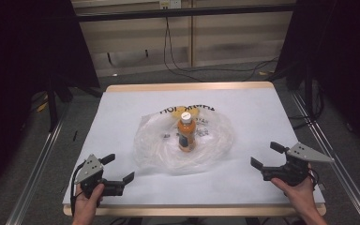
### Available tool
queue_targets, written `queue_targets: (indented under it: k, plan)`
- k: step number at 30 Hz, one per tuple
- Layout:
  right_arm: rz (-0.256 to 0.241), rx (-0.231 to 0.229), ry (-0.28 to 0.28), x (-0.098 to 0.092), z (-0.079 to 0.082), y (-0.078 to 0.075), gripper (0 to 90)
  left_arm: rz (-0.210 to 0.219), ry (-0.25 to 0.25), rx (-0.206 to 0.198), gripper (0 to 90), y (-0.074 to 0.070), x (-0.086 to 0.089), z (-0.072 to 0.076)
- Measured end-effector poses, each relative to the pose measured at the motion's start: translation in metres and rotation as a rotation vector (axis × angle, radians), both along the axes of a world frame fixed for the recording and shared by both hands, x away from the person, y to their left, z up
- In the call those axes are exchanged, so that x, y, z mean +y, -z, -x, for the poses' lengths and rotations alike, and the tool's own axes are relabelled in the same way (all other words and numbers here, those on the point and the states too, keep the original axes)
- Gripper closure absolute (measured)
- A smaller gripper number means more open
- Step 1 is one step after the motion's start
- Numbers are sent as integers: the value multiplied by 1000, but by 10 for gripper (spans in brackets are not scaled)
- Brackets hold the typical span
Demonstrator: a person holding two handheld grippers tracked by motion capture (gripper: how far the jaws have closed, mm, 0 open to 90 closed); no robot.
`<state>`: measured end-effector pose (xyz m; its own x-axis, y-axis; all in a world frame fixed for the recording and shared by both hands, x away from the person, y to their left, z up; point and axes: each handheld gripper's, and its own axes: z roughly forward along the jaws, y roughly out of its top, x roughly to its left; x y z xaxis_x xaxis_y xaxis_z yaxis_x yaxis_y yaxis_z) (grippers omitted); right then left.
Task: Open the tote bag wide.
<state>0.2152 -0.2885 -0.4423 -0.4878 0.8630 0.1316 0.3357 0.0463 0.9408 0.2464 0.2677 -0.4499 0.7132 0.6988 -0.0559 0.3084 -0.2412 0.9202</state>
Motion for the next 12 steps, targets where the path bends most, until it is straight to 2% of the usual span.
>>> queue_targets:
  k: [2, 6, 7, 12]
  plan:
    - [-12, 0, 4, -4, 4, 1, 22, -12, -25, -3, 17, 3, 8, 0]
    - [-7, -32, 30, -9, 11, -3, 37, 3, -50, -7, 16, 3, 15, -1]
    - [-24, -23, 30, -13, 16, -1, 45, 10, -61, -25, 13, 3, 19, 0]
    - [-45, 20, 32, -16, 10, 5, 41, 11, -70, -19, 12, 3, 19, -3]
